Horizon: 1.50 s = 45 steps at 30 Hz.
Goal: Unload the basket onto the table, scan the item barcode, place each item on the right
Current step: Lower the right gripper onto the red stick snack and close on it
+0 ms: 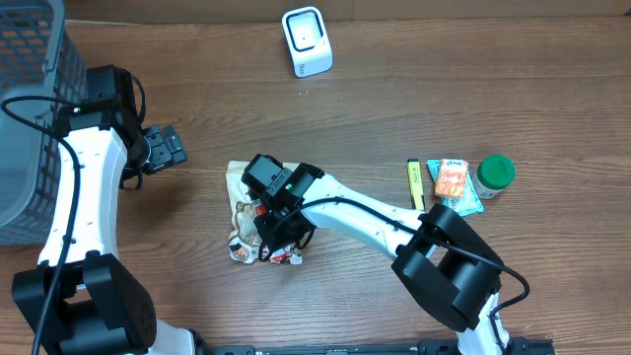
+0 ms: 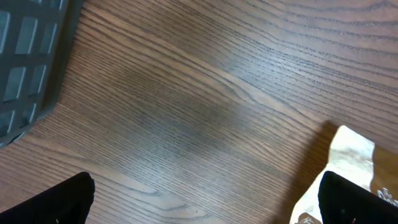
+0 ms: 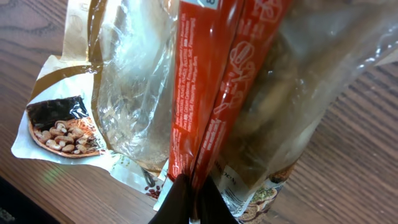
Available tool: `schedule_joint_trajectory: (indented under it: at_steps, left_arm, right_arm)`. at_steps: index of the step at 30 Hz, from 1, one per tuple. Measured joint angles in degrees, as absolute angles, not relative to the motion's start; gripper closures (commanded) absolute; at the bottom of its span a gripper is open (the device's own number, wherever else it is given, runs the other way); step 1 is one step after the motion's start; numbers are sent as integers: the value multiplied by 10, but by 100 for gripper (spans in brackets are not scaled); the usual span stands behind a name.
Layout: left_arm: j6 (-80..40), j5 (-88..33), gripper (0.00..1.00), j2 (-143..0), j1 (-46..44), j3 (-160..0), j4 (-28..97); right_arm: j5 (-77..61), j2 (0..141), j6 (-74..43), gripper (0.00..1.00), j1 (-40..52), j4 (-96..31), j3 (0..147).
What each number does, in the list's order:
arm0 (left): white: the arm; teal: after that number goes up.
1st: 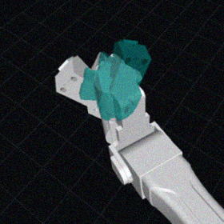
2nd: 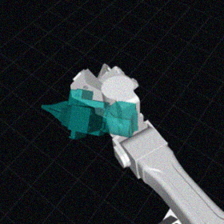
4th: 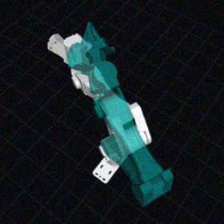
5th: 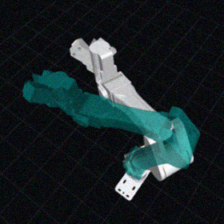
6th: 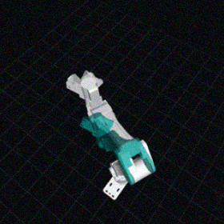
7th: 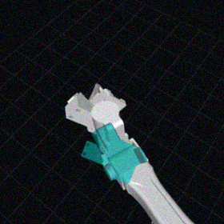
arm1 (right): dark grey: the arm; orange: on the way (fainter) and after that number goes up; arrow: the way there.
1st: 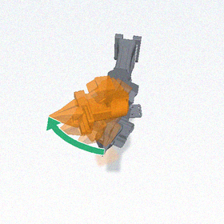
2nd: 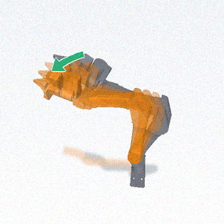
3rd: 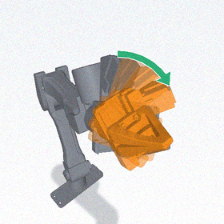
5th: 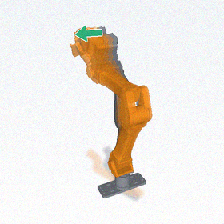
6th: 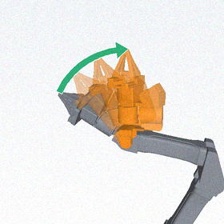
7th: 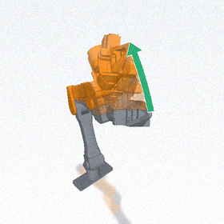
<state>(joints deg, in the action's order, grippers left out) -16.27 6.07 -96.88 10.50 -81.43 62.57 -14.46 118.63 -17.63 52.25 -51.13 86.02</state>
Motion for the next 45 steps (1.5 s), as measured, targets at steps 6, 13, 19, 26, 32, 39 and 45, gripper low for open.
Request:
schedule_joint_trajectory:
  at_steps: [6,13,19,26,32,39,45]
  left_arm:
    - [-163,61,0,-969,105,-814,626]
    - [-163,61,0,-969,105,-814,626]
    - [-163,61,0,-969,105,-814,626]
    - [-163,61,0,-969,105,-814,626]
    - [-163,61,0,-969,105,-814,626]
    - [-163,61,0,-969,105,-814,626]
    - [-163,61,0,-969,105,-814,626]
  right_arm:
    - [-141,1163,-112,96,520,-514,860]
    - [-115,1127,-82,96,519,-529,865]
    - [-79,1127,-75,96,513,-545,865]
    - [-73,1127,-57,96,491,-554,865]
    - [-82,1127,-22,96,469,-568,865]
    - [-133,1127,59,96,457,-580,865]
    - [-163,1127,133,96,462,-580,865]
